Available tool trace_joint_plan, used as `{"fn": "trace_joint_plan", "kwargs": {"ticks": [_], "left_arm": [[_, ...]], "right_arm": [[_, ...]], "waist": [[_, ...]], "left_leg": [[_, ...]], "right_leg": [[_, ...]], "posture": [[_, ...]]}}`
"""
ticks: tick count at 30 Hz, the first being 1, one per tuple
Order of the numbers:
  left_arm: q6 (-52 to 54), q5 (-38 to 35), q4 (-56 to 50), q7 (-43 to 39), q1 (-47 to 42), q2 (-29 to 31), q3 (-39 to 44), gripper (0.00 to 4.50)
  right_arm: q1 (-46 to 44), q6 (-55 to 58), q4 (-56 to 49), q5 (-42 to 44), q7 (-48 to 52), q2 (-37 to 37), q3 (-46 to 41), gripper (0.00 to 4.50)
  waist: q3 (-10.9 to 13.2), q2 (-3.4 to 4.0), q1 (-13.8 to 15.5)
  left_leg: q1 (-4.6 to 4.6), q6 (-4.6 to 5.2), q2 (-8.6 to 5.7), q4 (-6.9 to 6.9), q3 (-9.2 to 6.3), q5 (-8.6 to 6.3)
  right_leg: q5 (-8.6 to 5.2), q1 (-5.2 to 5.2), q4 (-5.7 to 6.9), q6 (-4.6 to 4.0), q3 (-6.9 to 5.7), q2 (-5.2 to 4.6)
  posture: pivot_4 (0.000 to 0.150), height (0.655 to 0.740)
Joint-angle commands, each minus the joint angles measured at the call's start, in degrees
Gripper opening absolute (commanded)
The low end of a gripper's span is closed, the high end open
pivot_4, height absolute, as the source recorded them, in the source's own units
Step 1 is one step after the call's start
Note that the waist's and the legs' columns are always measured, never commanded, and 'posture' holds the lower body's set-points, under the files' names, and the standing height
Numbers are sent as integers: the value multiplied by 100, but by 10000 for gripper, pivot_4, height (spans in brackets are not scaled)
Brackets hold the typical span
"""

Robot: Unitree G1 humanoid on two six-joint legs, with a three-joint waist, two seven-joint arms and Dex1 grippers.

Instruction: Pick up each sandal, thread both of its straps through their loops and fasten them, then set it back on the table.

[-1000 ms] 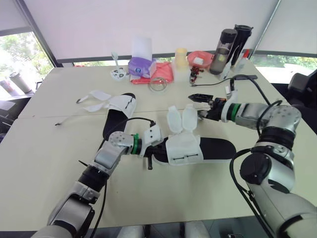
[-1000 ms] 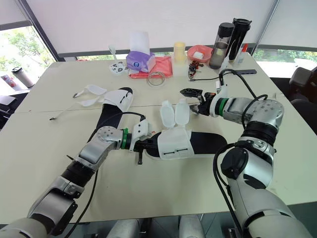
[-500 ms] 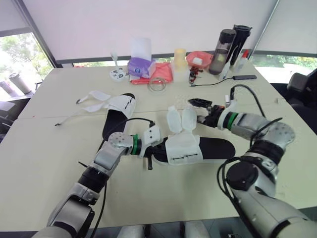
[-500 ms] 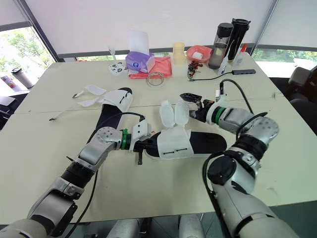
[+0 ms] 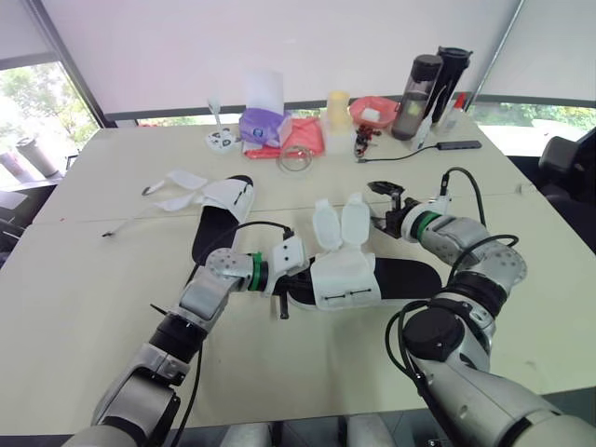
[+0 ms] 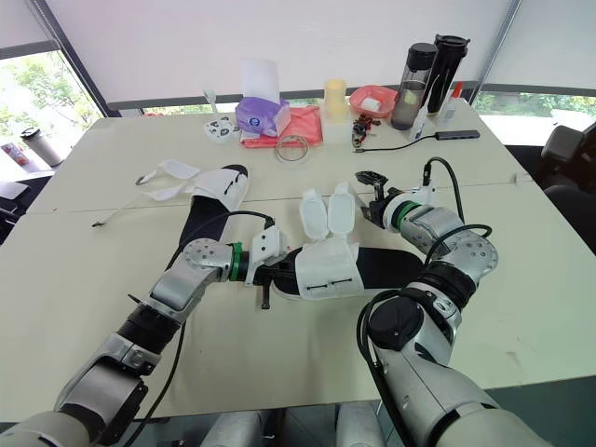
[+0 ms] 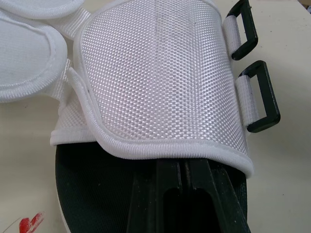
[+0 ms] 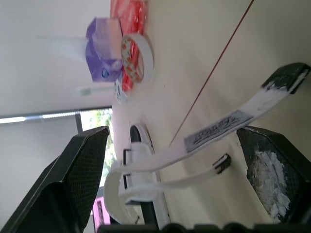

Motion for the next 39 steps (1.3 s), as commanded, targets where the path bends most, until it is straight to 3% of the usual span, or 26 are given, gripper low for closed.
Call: {"fn": "trace_joint_plan", "kwargs": {"ticks": [1,3,6,8,13,21,26,32,39], "left_arm": [[-67,43,-51,17,40,-41,-9,481],[-69,43,-61,50,62,-51,1,481],[-69,47,-94,99,104,-66,-2,0],[-65,45,-103,135,119,-81,0,0],[-39,29,-154,223,183,-125,15,0],[-23,46,-162,265,210,-170,44,0],[-20,45,-118,287,179,-206,65,0],[-19,53,-106,284,197,-243,55,0],[24,47,-130,291,208,-238,85,0]], "right_arm": [[-78,-321,209,231,154,-118,276,45000],[-170,-653,617,196,283,-150,389,45000],[-234,-1068,1016,92,516,-231,656,37074],[-229,-1281,1125,43,585,-276,830,27928],[-230,-1561,1247,95,723,-333,1203,304],[-279,-1546,1439,185,1028,-635,1534,304],[-209,-1105,1097,26,1767,-966,2289,304],[355,-1205,-740,-248,4241,-1435,4075,304],[1277,-1834,-2306,-506,6362,-2263,5154,304]], "waist": [[0,0,-2],[0,0,-1],[0,0,-4],[0,0,-2],[0,0,5],[0,0,10],[0,0,0],[0,1,4],[1,-1,33]], "left_leg": [[0,0,0,-1,0,0],[1,0,0,-1,0,0],[4,0,0,-1,3,0],[5,1,1,0,2,0],[5,1,0,0,0,0],[6,1,0,0,-1,0],[6,1,0,0,0,0],[6,1,1,-2,0,0],[6,1,0,3,-2,0]], "right_leg": [[0,0,1,0,0,0],[0,1,1,0,0,0],[0,3,0,0,0,0],[0,4,2,0,0,1],[0,6,0,0,0,1],[0,6,0,0,1,1],[0,6,-1,0,1,1],[-1,5,-2,1,0,2],[-1,9,-7,2,-2,2]], "posture": [[1500,7400],[1500,7400],[1500,7400],[1500,7400],[1500,7400],[1500,7400],[1500,7400],[1500,7400],[1500,7400]]}}
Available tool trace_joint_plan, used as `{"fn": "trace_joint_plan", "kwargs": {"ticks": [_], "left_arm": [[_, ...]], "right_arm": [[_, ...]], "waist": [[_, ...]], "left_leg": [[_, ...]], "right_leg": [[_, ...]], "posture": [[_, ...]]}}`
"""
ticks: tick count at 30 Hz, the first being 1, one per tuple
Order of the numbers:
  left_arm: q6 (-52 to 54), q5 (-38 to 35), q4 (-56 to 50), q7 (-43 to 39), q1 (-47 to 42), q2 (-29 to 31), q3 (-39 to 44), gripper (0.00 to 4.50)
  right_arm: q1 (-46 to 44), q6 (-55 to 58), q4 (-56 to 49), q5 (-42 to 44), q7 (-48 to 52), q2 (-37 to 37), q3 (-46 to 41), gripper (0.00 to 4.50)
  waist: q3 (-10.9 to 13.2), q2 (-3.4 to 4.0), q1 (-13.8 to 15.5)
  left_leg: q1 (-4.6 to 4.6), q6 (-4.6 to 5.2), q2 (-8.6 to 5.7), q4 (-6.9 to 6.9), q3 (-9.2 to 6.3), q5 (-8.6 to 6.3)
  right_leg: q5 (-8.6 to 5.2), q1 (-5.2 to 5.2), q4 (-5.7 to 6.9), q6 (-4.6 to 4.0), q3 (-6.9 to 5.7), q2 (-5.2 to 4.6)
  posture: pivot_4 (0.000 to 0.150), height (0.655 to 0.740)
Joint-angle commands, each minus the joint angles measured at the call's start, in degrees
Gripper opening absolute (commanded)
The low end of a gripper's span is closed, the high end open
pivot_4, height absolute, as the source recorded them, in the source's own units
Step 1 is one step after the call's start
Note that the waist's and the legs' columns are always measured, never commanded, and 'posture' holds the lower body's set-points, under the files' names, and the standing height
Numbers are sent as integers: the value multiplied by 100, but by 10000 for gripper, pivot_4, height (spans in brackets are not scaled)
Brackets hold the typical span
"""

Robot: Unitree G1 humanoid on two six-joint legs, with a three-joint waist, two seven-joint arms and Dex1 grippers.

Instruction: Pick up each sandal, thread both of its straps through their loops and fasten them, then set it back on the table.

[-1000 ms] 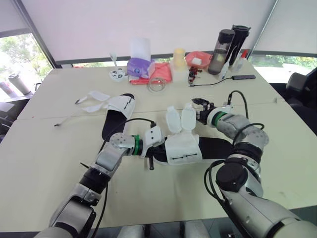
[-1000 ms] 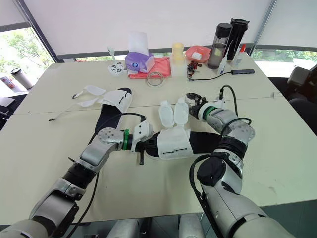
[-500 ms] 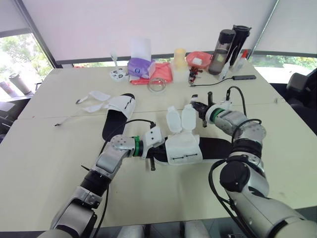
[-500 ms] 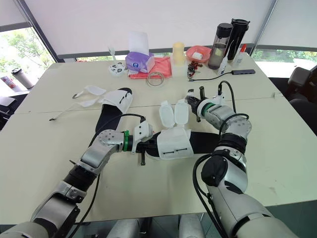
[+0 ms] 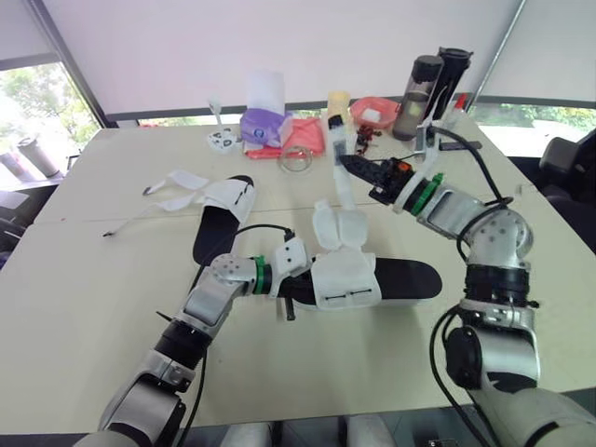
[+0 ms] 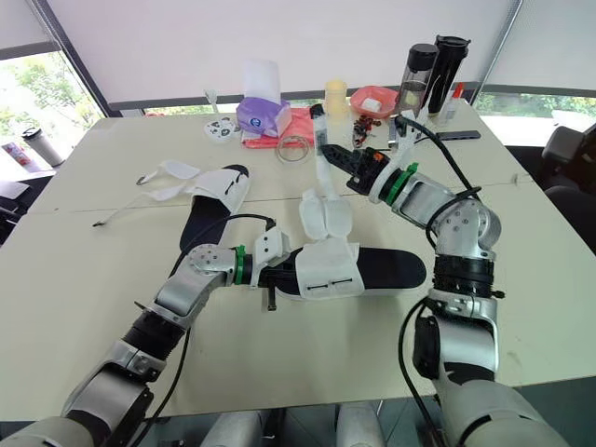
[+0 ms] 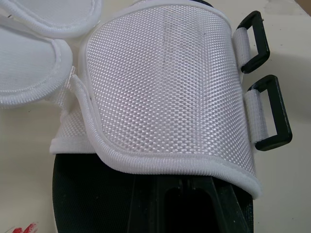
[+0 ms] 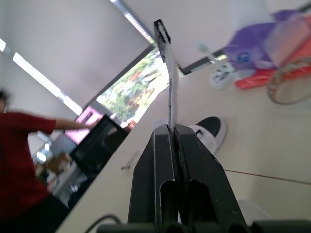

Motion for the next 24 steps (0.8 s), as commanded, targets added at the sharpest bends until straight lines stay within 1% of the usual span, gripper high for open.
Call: {"fn": "trace_joint_plan", "kwargs": {"ticks": [1,6,8,10,13,14,16,18,19,21,23,24], "left_arm": [[26,14,-91,-12,29,18,-11,0],[65,-4,-150,-21,72,70,11,0],[75,-8,-163,-35,81,92,14,0],[76,-8,-154,-51,80,108,9,0],[61,-5,-92,-70,40,107,0,0],[51,1,-58,-73,18,98,-4,0],[36,6,23,-81,-31,60,-16,0],[31,6,74,-91,-63,30,-23,0],[21,6,89,-110,-66,28,-27,0],[4,6,112,-138,-68,28,-25,0],[-10,11,129,-156,-69,28,-21,0],[-14,13,136,-164,-70,29,-19,0]], "right_arm": [[373,-197,-791,36,961,-441,238,304],[1065,-20,-1577,347,1609,-1035,219,304],[1457,-69,-1984,321,1829,-1300,280,304],[1975,-275,-2445,108,1987,-1532,422,304],[2711,-772,-3003,-524,2241,-1940,903,304],[2954,-1071,-3117,-877,2289,-2065,1122,304],[3377,-1989,-3128,-1696,2150,-1990,1477,304],[3600,-2626,-3062,-2165,2052,-1853,1629,304],[3698,-2713,-3109,-2127,2185,-1887,1584,2740],[3840,-2781,-3217,-2023,2362,-1976,1482,9007],[3954,-2772,-3349,-1904,2420,-2056,1376,18875],[4007,-2754,-3413,-1853,2426,-2095,1309,22894]], "waist": [[0,0,-6],[2,-3,1],[1,-3,3],[2,-5,9],[2,-5,13],[3,-8,10],[2,-10,9],[2,-10,14],[1,-10,14],[2,-13,19],[3,-14,26],[3,-14,26]], "left_leg": [[0,0,0,0,0,0],[0,-1,2,-1,-1,0],[0,-1,3,-2,-1,-1],[0,-1,3,-4,-1,-1],[0,-1,4,-5,0,-2],[0,-1,4,-4,1,-2],[0,-2,4,-2,3,-2],[1,-2,5,-1,3,-2],[1,-2,4,0,4,-2],[1,-2,4,3,3,-2],[1,-2,4,4,1,-2],[1,-2,4,4,0,-2]], "right_leg": [[0,0,-1,0,0,0],[0,-1,-5,0,0,-1],[0,0,-8,0,0,-2],[-1,0,-11,0,0,-2],[-2,0,-14,1,-1,-3],[-2,0,-14,1,-1,-4],[-2,1,-15,1,-1,-4],[-2,4,-15,2,-2,-3],[-2,4,-15,2,-2,-4],[-2,7,-15,2,-1,-4],[-2,9,-16,2,-2,-4],[-2,9,-16,2,-3,-4]], "posture": [[1500,7400],[1500,7400],[1500,7400],[1500,7400],[1500,7400],[1500,7400],[1500,7400],[1500,7400],[1500,7400],[1500,7400],[1500,7400],[1500,7400]]}}
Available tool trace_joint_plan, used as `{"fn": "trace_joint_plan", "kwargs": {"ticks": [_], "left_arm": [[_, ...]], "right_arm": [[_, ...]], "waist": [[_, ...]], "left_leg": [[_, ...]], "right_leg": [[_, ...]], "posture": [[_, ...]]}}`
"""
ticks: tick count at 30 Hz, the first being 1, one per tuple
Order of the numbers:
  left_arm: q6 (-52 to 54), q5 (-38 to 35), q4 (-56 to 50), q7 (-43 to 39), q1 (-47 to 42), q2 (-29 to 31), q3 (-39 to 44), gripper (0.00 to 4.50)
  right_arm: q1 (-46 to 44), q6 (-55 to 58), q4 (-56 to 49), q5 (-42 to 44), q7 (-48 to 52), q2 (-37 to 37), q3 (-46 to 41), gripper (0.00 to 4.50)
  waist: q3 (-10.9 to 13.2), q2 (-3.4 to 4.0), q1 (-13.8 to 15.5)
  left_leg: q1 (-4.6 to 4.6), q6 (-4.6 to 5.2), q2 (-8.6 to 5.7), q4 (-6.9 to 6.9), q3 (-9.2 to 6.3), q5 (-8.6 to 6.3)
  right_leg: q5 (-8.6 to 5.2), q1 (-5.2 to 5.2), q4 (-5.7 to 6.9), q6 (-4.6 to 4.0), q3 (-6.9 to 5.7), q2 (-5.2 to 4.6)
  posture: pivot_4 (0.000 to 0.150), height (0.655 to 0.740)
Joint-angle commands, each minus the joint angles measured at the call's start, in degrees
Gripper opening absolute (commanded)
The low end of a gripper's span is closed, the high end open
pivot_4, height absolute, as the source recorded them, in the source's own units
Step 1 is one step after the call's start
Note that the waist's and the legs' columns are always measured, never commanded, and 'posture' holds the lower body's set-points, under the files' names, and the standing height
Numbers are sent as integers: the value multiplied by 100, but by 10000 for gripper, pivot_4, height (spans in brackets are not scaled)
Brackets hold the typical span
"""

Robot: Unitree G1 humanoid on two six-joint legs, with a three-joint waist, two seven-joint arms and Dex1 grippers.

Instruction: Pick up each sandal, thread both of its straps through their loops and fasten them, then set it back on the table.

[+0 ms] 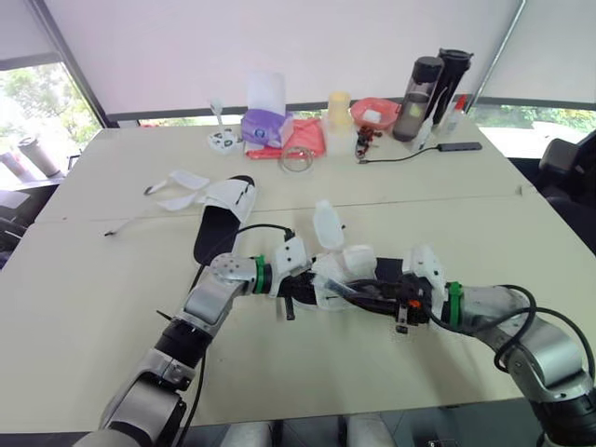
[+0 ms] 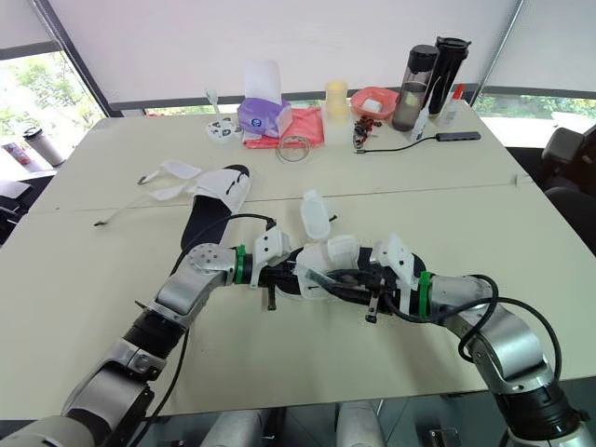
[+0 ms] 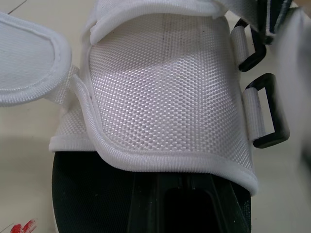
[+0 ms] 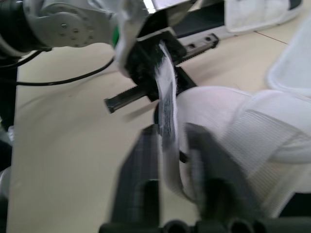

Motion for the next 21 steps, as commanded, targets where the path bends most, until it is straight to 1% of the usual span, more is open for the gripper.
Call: {"fn": "trace_joint_plan", "kwargs": {"ticks": [1,4,7,10,11,13,14,16,17,18,21], "left_arm": [[-16,26,53,-71,-20,24,-24,0],[-18,24,66,-85,-16,27,-19,0],[-9,14,39,-97,12,37,-16,0],[-12,8,35,-110,33,38,-17,0],[-15,5,42,-110,35,30,-17,0],[-19,1,55,-109,36,13,-18,0],[-18,-1,59,-107,31,3,-20,0],[-22,-3,81,-102,18,-22,-27,0],[-26,-2,95,-98,10,-34,-29,0],[-31,1,113,-96,0,-49,-30,0],[-43,15,164,-89,-28,-91,-27,0]], "right_arm": [[158,-81,-424,163,69,-180,-409,28905],[466,129,-721,299,188,-543,-707,44299],[863,512,-1046,593,413,-1041,-1052,44744],[1107,1429,-1197,1509,456,-1466,-1632,44744],[1056,1991,-1115,2101,213,-1546,-1833,44744],[784,2827,-871,3312,-518,-1533,-2095,44744],[549,2905,-787,3821,-915,-1409,-2191,44744],[-3,2918,-660,4572,-1584,-1283,-2252,44744],[-239,2969,-599,4851,-1869,-1289,-2223,44744],[-433,2993,-610,4939,-2021,-1312,-2178,44744],[-850,3037,-754,5007,-2249,-1414,-1951,44744]], "waist": [[0,0,6],[0,0,18],[0,-2,41],[0,-4,47],[0,-5,51],[0,-6,69],[0,-8,71],[0,-8,75],[0,-7,91],[0,-8,116],[1,-10,140]], "left_leg": [[0,0,0,0,0,0],[0,0,0,0,-1,0],[0,0,0,-1,-1,0],[0,0,3,-1,1,-1],[0,0,3,0,1,-1],[0,0,4,0,1,-1],[0,0,6,0,1,-1],[0,0,9,1,3,0],[0,0,10,1,4,0],[0,0,10,1,4,0],[-2,3,10,-2,1,-2]], "right_leg": [[0,0,0,0,0,0],[0,1,-2,0,0,0],[0,3,-4,-1,-2,-1],[-1,4,-6,-1,-1,-1],[-1,5,-6,-1,-1,-1],[-1,6,-7,-3,-1,-2],[-1,6,-7,-4,-1,-2],[-5,6,-10,-12,-1,-2],[-9,6,-10,-20,0,-3],[-9,6,-12,-20,-1,-3],[-9,11,-31,-19,-6,-2]], "posture": [[1500,7400],[1500,7400],[1500,7400],[1500,7400],[1500,7400],[1500,7400],[1500,7400],[1500,7400],[1500,7400],[1500,7400],[1500,7400]]}}
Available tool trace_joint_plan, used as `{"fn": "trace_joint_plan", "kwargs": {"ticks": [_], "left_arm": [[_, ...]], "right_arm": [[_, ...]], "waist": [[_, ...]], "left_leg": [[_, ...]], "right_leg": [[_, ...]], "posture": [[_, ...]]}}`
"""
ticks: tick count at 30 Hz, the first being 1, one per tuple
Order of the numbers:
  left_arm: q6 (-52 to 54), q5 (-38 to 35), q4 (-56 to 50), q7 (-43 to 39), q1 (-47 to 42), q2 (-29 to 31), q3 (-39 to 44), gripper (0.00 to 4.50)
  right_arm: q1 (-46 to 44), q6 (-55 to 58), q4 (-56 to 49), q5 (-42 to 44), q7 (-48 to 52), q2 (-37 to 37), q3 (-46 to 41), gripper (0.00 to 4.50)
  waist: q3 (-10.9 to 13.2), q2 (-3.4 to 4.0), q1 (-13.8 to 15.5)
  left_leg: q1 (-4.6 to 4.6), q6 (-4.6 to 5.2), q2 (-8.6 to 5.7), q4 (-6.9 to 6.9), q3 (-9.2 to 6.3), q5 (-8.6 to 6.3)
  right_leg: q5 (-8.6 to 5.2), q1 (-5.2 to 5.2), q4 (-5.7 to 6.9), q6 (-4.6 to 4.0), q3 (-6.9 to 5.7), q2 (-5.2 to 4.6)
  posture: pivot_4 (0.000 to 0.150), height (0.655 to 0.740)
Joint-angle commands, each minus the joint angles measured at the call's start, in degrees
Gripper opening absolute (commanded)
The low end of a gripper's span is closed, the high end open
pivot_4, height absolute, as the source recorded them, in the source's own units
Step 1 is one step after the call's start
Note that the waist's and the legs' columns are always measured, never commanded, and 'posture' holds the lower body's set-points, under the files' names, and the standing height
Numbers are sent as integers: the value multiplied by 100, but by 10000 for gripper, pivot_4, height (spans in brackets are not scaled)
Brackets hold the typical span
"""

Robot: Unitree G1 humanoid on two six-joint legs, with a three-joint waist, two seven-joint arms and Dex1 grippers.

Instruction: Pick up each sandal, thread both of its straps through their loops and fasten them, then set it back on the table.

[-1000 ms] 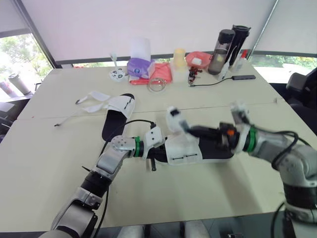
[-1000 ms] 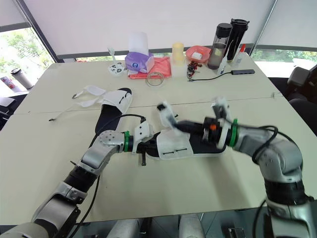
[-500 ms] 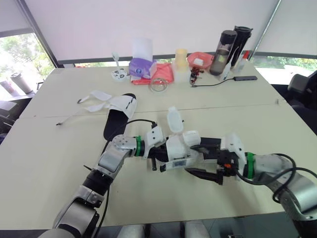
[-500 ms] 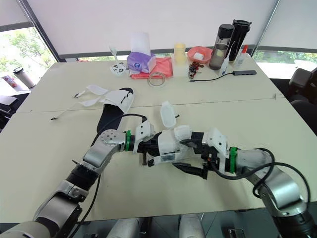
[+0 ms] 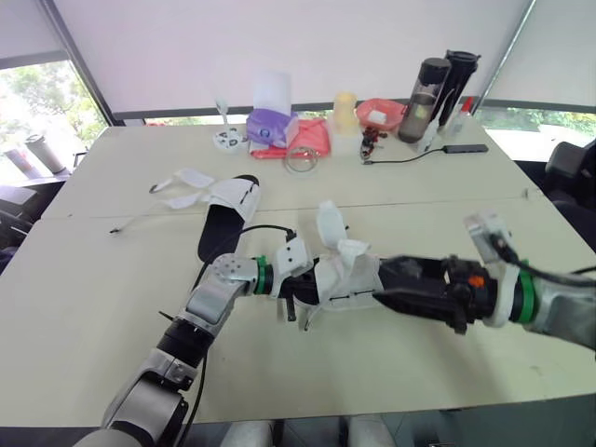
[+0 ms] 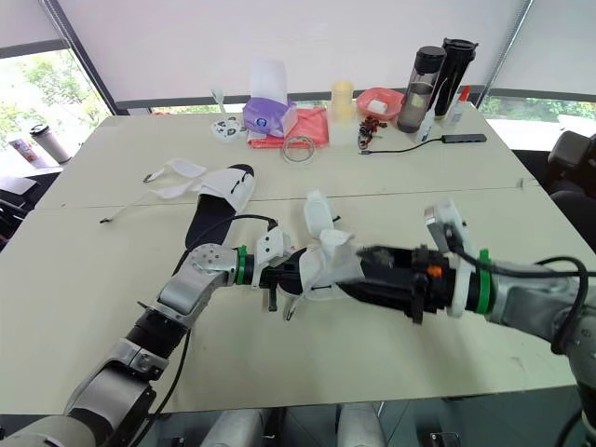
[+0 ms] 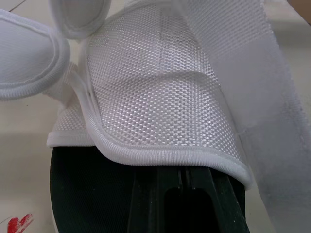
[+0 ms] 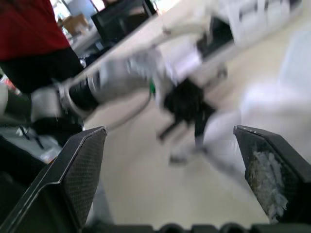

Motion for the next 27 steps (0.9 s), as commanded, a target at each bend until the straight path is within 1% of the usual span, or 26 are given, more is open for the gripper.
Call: {"fn": "trace_joint_plan", "kwargs": {"ticks": [1,3,5,6,7,9,12,14,18,21,27], "left_arm": [[-40,41,91,-16,-28,-12,-21,0],[-53,49,116,-9,-41,-32,-18,0],[-49,47,113,24,-52,-53,2,0],[-49,51,111,41,-52,-55,14,0],[-53,53,108,54,-35,-50,25,0],[-56,57,92,68,2,-44,28,0],[-7,40,27,77,33,-55,17,0],[27,17,-18,78,54,-67,5,0],[51,12,-19,98,25,-123,-22,0],[42,21,7,107,13,-151,-26,0],[16,13,40,139,7,-199,3,0]], "right_arm": [[-494,138,-209,174,-456,-146,312,44744],[-793,356,-194,157,-838,-213,652,44744],[-820,629,-100,545,-1218,-298,868,44744],[-705,673,5,1063,-1507,-368,956,44744],[-522,653,1,1353,-1727,-337,1010,44744],[-270,585,-68,1605,-2200,-267,1184,44744],[-165,385,-149,1966,-2819,-238,1438,44744],[-229,186,-229,2169,-3381,-21,1760,44744],[-532,-142,67,2379,-4440,341,2189,44744],[-789,-237,252,2526,-4863,528,2442,44744],[-1045,-236,579,2488,-5477,813,2788,44744]], "waist": [[-1,1,3],[-1,2,-9],[-1,1,11],[-1,0,11],[-2,0,11],[-3,-2,0],[-3,-1,-8],[-5,-2,-10],[-6,-3,-8],[-6,-3,-4],[-7,-3,-6]], "left_leg": [[-4,2,-1,0,-2,-1],[-6,6,-2,0,1,-4],[-8,7,-4,0,-1,-3],[-11,7,-4,1,-4,-4],[-13,7,-4,1,-5,-3],[-15,9,-4,1,-7,-4],[-15,12,-5,3,-1,-5],[-15,16,-4,6,-1,-3],[-14,17,-3,6,-1,-1],[-15,18,-6,8,-1,-1],[-14,19,-7,8,-3,-1]], "right_leg": [[6,1,-8,11,-4,0],[8,2,-17,14,-3,-1],[9,3,-20,14,-3,-3],[9,3,-24,12,-6,-3],[9,4,-28,11,-6,-2],[9,8,-36,10,-7,-3],[10,6,-38,9,-3,-5],[12,7,-38,6,-4,-3],[12,8,-39,6,-2,-2],[12,10,-41,6,-2,-3],[13,11,-42,8,-3,-1]], "posture": [[1500,7400],[1500,7400],[1500,7400],[1500,7400],[1500,7400],[1500,7400],[1500,7400],[1500,7400],[1500,7400],[1500,7400],[1500,7400]]}}
